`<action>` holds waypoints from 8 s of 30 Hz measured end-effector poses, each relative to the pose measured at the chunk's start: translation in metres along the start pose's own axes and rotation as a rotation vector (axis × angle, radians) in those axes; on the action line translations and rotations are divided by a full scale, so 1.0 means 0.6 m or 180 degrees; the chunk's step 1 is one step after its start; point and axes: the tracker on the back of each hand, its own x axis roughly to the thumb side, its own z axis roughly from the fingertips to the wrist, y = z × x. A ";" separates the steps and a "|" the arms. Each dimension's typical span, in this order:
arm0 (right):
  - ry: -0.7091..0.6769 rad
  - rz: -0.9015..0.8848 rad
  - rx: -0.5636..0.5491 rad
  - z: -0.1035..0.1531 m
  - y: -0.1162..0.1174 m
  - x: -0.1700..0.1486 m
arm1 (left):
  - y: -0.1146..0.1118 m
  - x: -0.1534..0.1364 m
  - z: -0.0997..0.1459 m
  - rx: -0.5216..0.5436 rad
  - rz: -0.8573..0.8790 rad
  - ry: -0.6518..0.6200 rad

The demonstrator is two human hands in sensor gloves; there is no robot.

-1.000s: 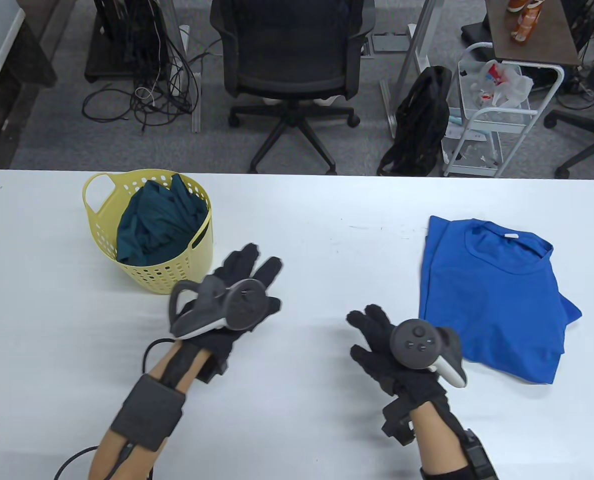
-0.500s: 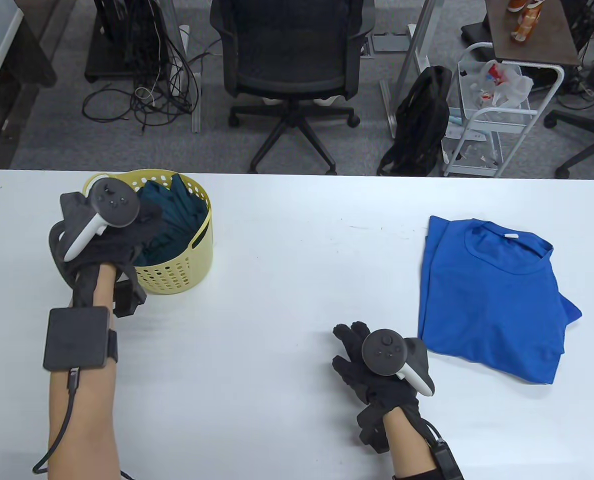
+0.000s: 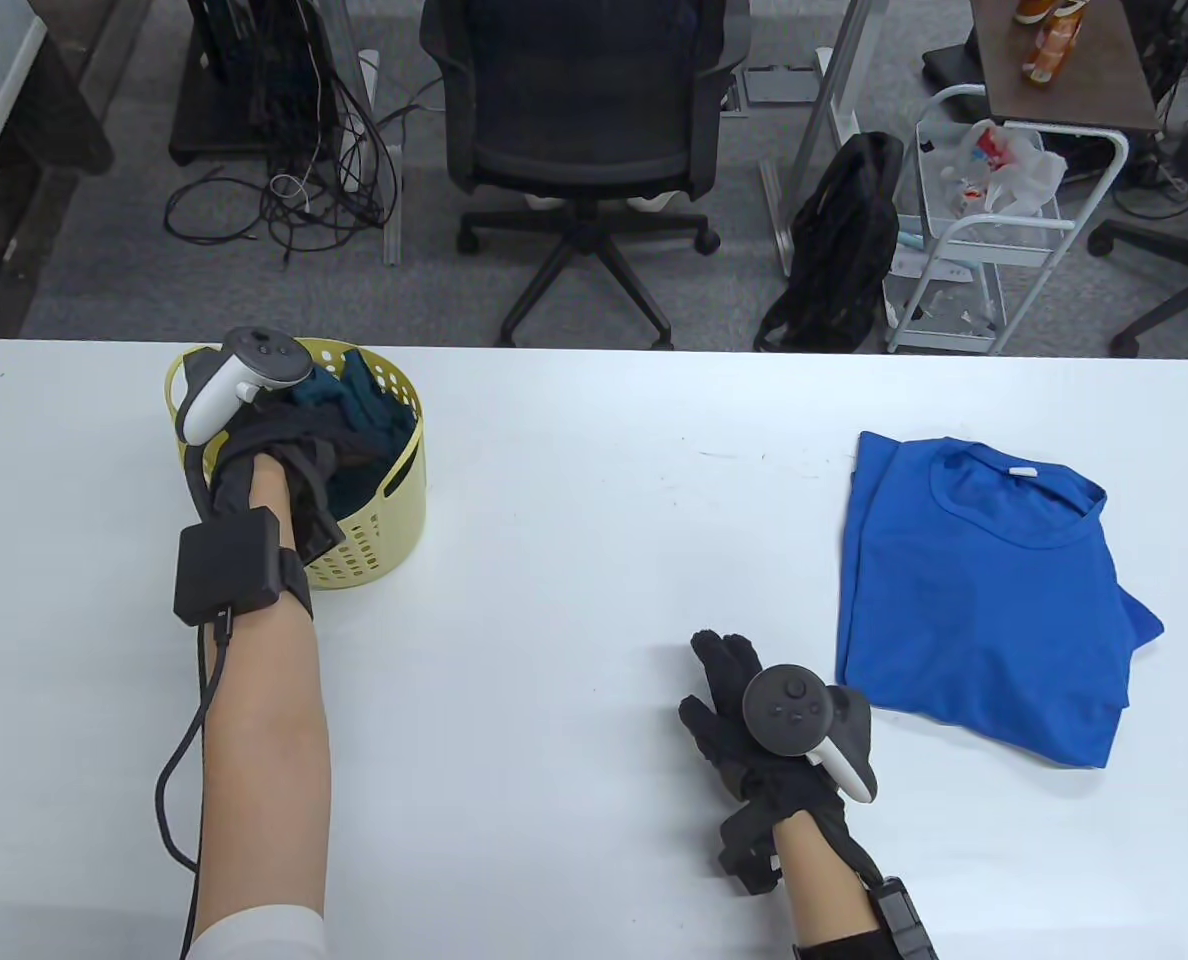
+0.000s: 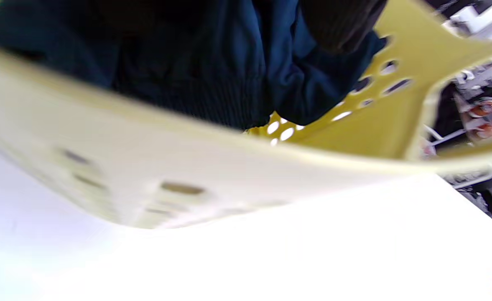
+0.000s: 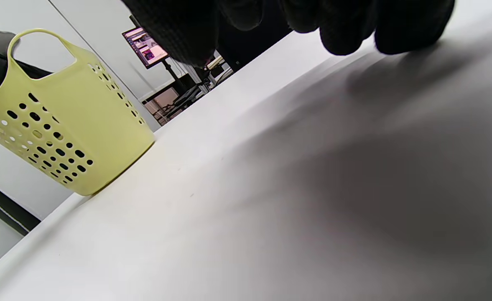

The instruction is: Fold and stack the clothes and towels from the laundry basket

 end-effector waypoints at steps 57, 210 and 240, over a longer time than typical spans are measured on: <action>-0.0993 -0.3000 -0.0589 0.014 -0.027 0.016 | -0.386 -0.013 0.175 0.0440 0.0628 -0.1657; -0.0497 0.0287 -0.1885 0.081 -0.256 0.026 | -0.294 0.108 0.311 0.2596 -0.1456 -0.2319; 0.0797 0.2175 0.0858 0.065 -0.019 -0.004 | -0.481 0.015 0.210 -0.0398 -0.2632 -0.1123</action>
